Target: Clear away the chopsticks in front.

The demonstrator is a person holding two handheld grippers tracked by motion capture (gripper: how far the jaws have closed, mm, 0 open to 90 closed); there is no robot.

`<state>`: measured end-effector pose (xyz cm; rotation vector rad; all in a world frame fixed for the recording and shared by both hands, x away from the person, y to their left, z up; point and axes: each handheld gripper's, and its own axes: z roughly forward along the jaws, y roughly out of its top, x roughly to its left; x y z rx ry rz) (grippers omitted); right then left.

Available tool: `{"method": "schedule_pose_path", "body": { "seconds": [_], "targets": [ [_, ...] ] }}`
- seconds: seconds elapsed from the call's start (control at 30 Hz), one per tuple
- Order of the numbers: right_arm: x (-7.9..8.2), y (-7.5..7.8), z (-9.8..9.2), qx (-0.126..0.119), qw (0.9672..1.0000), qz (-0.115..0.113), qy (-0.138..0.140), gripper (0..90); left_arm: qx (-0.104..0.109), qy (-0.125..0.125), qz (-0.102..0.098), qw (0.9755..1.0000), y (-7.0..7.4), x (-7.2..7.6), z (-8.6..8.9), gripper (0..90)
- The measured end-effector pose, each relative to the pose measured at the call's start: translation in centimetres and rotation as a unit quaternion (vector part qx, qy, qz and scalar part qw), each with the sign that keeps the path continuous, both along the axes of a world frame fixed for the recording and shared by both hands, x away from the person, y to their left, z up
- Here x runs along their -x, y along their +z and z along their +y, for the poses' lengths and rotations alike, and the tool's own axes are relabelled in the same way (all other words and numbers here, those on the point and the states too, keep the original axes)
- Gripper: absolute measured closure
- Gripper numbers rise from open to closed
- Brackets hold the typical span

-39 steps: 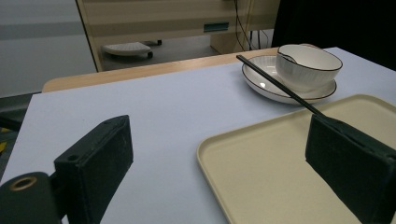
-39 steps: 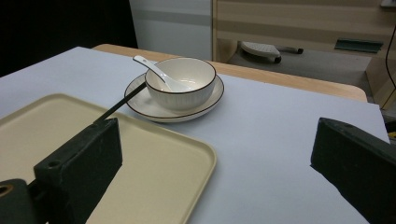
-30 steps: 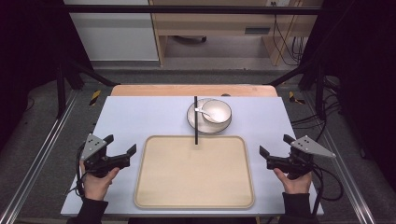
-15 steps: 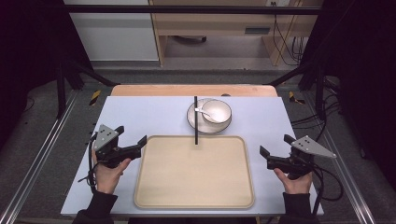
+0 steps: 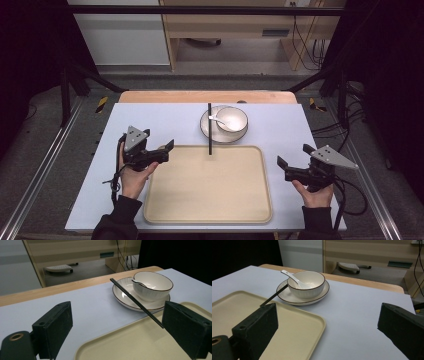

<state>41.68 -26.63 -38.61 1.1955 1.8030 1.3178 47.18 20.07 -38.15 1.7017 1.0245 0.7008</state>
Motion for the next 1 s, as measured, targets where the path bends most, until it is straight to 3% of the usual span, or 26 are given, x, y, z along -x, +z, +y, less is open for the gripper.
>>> {"method": "schedule_pose_path", "body": {
  "seconds": [0.7,1.0],
  "targets": [
    [-0.1,0.0,0.6,0.004,1.0000,0.001,0.008,3.1,-0.020,-0.026,0.018,0.9993,-1.0,-3.3,-4.7,10.0],
    [-0.2,-0.1,0.7,0.004,0.9999,0.002,0.011,3.1,-0.045,-0.039,0.029,0.9978,-1.6,-5.2,-7.1,11.7]
  ]
}}
